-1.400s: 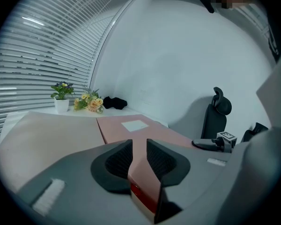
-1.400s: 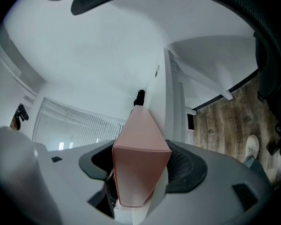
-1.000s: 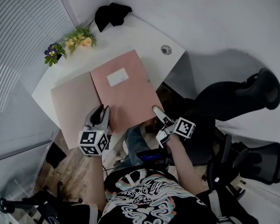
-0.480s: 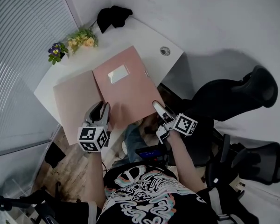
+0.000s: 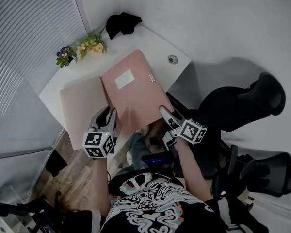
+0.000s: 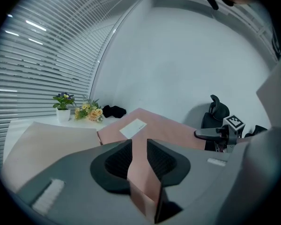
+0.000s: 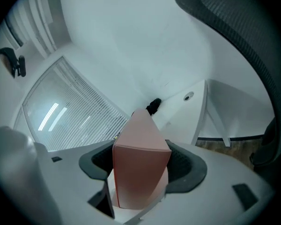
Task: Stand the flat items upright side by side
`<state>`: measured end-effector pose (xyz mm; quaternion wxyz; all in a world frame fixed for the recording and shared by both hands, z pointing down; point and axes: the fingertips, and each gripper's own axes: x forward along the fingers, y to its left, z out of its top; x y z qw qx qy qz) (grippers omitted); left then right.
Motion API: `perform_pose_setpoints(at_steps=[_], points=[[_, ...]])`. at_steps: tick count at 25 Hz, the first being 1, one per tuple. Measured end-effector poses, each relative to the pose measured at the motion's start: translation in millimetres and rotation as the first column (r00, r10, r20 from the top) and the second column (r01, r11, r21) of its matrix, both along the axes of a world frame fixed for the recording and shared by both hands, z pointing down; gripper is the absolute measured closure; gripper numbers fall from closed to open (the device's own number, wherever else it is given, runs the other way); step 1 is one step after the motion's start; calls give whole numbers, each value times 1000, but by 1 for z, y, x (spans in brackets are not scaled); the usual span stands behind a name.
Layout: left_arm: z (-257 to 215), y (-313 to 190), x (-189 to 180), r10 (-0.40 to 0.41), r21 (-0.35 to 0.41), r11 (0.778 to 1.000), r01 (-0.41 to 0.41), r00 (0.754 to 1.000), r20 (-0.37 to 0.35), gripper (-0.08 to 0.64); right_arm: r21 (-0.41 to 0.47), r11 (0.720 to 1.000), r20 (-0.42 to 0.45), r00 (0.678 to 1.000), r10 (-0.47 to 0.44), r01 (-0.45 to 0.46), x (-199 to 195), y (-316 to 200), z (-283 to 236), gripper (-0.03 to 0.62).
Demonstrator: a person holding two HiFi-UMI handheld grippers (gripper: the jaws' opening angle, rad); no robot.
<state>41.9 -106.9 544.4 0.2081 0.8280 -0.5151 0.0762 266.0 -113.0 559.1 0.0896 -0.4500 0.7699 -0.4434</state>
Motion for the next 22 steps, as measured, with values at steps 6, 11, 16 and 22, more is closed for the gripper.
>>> perform_pose_setpoints(at_steps=[6,11,16,22], points=[[-6,5,-2,0,13,1000,0,1000,-6,462,58,998,-104,995,-8,14,-8,-1,-20,285],[-21,4,-3,-8,44,999,9,1000,-26,462,111,994,-202,979,0,23,-17,2,-38,285],[-28,5,-3,-7,61,998,9,999,-38,462,130,990,-282,959,-7,45,-31,3,-47,285],[-33,9,-4,-4,71,997,7,999,-42,462,180,980,-405,914,-9,89,-46,2,-61,282]])
